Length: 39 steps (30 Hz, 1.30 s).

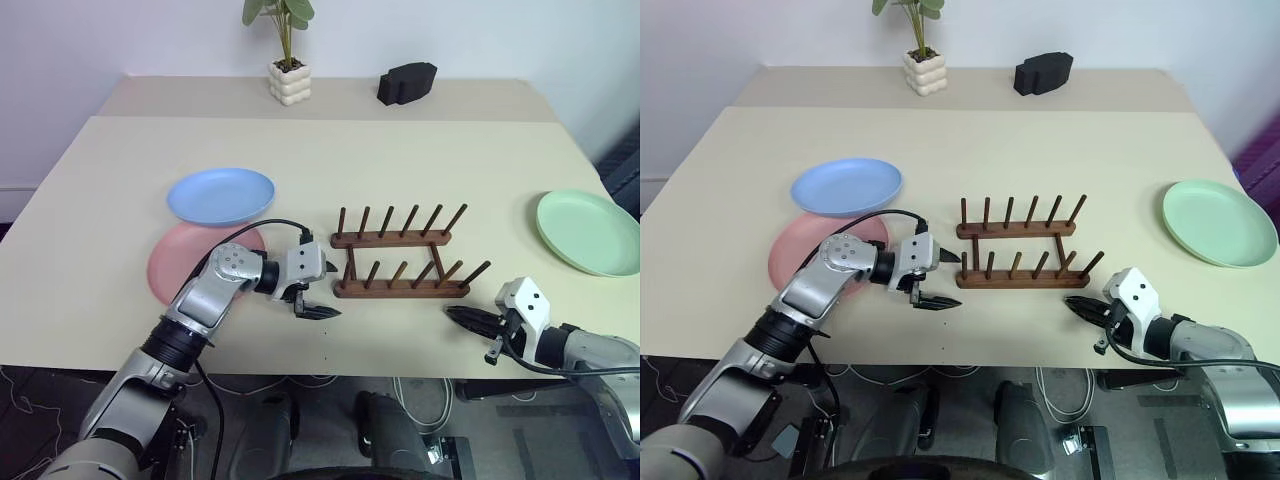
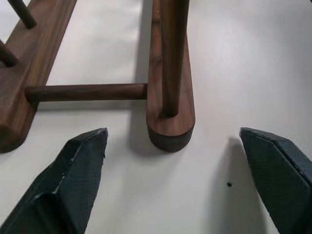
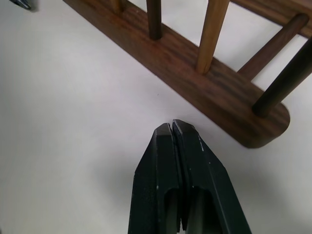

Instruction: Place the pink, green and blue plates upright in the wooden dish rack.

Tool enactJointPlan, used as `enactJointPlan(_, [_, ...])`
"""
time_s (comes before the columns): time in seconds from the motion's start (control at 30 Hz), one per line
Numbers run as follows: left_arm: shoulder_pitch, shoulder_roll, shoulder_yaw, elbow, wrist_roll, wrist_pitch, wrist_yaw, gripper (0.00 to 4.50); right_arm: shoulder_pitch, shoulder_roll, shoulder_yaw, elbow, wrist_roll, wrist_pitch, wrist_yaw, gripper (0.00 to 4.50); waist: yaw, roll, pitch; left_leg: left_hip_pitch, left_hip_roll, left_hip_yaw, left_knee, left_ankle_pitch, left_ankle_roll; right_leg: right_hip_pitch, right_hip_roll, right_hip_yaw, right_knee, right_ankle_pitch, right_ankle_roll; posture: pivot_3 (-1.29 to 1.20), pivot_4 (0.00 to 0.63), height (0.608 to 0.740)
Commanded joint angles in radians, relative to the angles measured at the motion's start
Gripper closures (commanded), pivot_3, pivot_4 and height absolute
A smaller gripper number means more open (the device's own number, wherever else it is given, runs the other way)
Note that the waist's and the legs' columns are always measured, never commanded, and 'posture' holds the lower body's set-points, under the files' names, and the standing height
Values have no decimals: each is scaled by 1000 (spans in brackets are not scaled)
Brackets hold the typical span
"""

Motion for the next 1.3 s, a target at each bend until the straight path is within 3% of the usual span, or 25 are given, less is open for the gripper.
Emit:
enactJointPlan(0.03, [0,26,22,-59,-5,16,3,343,2,-19,-33,-50,27,17,3,4500,0,0,0,0,0,0,0,0,0,0,0,0,0,0,0,0,150,736])
enactJointPlan(0.07, [6,35,25,-78,-12,31,0,343,2,-21,-34,-53,32,23,5,4500,1,0,0,0,0,0,0,0,0,0,0,0,0,0,0,0,150,736])
enactJointPlan(0.17, [32,56,44,-141,-35,68,4,1172,-1,-23,-33,-61,44,38,12,4500,1,0,0,0,0,0,0,0,0,0,0,0,0,0,0,0,150,736])
enactJointPlan(0.37, [62,55,21,-252,-57,114,8,4254,-26,-27,-17,-56,44,53,18,4500,1,0,0,0,0,0,0,0,0,0,0,0,0,0,0,0,150,736])
enactJointPlan(0.4, [66,53,7,-265,-52,116,7,4426,-32,-27,-14,-54,43,55,18,4500,1,0,0,0,1,0,0,0,0,0,0,0,0,0,0,0,150,736])
enactJointPlan(0.77, [57,-27,-71,-239,-6,181,94,4426,-57,-33,8,-23,-19,35,-3,4500,1,0,0,0,0,0,0,0,0,0,0,0,0,0,0,0,150,736])
enactJointPlan(1.0, [33,-68,-93,-116,68,113,168,4426,-77,-34,34,2,-72,13,-24,4500,1,0,0,0,0,1,1,0,0,1,0,0,0,0,0,0,150,736])
enactJointPlan(1.3, [17,-88,-65,-59,85,64,240,4426,-242,10,117,144,-175,-73,-105,4500,0,0,0,2,0,0,1,0,0,2,0,0,0,0,0,0,150,736])
